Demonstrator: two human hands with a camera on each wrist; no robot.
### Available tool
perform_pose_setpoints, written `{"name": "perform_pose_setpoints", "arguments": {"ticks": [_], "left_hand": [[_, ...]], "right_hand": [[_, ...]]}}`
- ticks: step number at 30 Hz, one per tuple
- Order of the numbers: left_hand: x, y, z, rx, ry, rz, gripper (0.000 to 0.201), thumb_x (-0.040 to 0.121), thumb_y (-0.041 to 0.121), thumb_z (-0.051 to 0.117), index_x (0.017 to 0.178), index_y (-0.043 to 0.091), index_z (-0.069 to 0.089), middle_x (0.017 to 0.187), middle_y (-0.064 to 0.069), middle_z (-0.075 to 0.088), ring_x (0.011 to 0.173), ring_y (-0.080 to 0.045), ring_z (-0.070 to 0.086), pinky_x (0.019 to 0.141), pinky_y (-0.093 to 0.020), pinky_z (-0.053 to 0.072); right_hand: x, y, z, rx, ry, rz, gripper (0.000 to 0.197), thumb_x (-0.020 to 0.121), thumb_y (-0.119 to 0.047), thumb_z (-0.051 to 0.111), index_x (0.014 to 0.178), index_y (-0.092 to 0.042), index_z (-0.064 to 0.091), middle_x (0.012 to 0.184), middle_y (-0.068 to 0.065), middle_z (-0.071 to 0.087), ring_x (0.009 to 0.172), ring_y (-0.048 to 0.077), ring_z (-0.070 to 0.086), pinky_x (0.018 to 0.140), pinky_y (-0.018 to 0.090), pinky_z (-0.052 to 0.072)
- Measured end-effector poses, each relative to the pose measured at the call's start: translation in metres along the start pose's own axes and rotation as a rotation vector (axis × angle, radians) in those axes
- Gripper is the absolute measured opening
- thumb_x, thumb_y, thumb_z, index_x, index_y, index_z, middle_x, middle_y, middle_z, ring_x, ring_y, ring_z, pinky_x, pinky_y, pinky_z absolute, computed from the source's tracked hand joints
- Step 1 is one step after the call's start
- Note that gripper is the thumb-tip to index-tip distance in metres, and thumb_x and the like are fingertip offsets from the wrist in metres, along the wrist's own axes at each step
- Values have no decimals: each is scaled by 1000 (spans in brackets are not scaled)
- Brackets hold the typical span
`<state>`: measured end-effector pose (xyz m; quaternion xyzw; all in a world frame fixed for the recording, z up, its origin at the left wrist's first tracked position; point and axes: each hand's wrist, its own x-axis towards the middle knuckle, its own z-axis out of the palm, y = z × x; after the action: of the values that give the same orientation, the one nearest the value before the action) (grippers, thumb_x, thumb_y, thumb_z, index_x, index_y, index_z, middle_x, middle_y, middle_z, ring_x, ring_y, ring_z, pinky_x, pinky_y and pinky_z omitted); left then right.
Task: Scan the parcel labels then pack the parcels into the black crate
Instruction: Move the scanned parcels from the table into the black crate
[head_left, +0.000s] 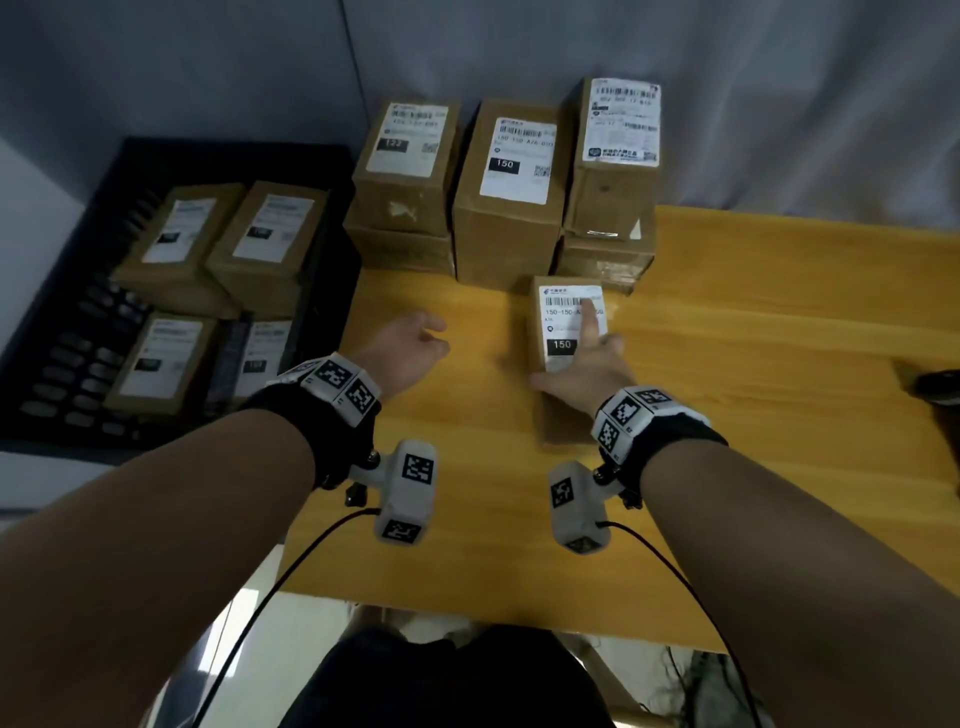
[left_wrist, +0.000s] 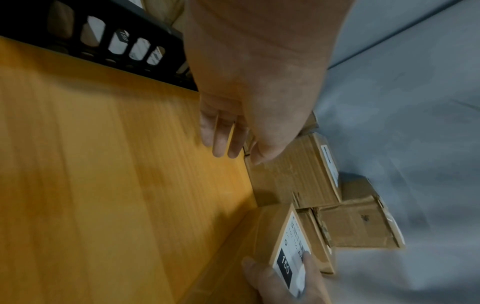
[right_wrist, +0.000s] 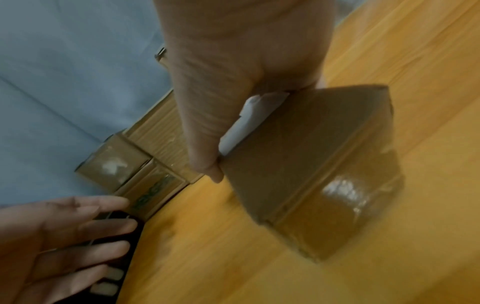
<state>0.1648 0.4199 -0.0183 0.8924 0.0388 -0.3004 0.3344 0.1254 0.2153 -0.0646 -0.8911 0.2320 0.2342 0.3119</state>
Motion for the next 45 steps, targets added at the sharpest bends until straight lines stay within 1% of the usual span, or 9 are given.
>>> {"name": "perform_pose_setpoints", "arguments": {"ticks": [8,13,16,21,25,29,33,40,45], "left_hand": [[-3,-41,-36,-190,-24,-49,48,96,47,47,136,21,45,123,-4,58,110,-22,58,101,-44,46],[-9,-63,-72,-426,-18,-45,71,89,65,41,147,27,26,134,-1,48,112,-20,54,97,-40,49],[-11,-85,-103,-506,28,-43,87,82,70,46,152,30,12,144,-1,40,121,-22,49,99,-38,44],[-3,-145,-175,-368,31,-44,112,54,78,70,147,33,27,138,6,46,121,-17,51,99,-42,47],[5,-190,-217,-434,-12,-81,55,86,44,66,134,25,46,116,7,63,94,-7,62,70,-23,49],[16,-235,-244,-417,32,-177,72,86,42,65,145,21,31,126,-3,57,104,-22,59,82,-37,50],[27,-279,-259,-369,37,-292,75,87,41,63,145,17,22,108,-3,55,88,-19,56,66,-31,45],[54,-321,-260,-247,33,-334,83,92,38,58,151,15,5,131,-13,50,105,-28,54,86,-33,43],[71,-321,-249,283,109,-178,75,91,18,54,152,24,10,146,-17,26,120,-37,44,94,-39,40]], "right_hand": [[-10,-46,35,433,-36,-231,117,56,-50,74,150,-44,5,136,-9,44,119,15,51,100,37,47],[-27,-122,54,671,-56,-415,75,81,-23,77,131,-48,26,108,-31,51,93,-20,54,79,6,45],[-38,-171,78,743,-99,-430,73,89,-29,68,147,-31,22,119,-25,50,98,-13,51,76,1,44],[-46,-240,132,757,-67,-443,58,100,-20,50,151,-15,23,136,-4,47,118,5,46,85,1,41],[-43,-278,170,712,-81,-420,55,98,-29,54,148,-21,30,121,-8,59,107,8,60,90,23,50],[-35,-296,199,682,-64,-353,52,99,-33,50,146,-20,32,107,0,62,101,17,63,94,42,51],[-27,-302,213,721,-76,-253,45,101,-39,42,142,-19,37,106,0,58,88,17,60,90,40,53],[-19,-313,239,796,-95,-134,34,101,-45,40,127,-23,44,98,4,57,77,19,57,77,36,52],[-15,-315,250,815,-87,-80,36,99,-47,41,128,-24,43,96,0,57,76,15,58,77,35,50]]}}
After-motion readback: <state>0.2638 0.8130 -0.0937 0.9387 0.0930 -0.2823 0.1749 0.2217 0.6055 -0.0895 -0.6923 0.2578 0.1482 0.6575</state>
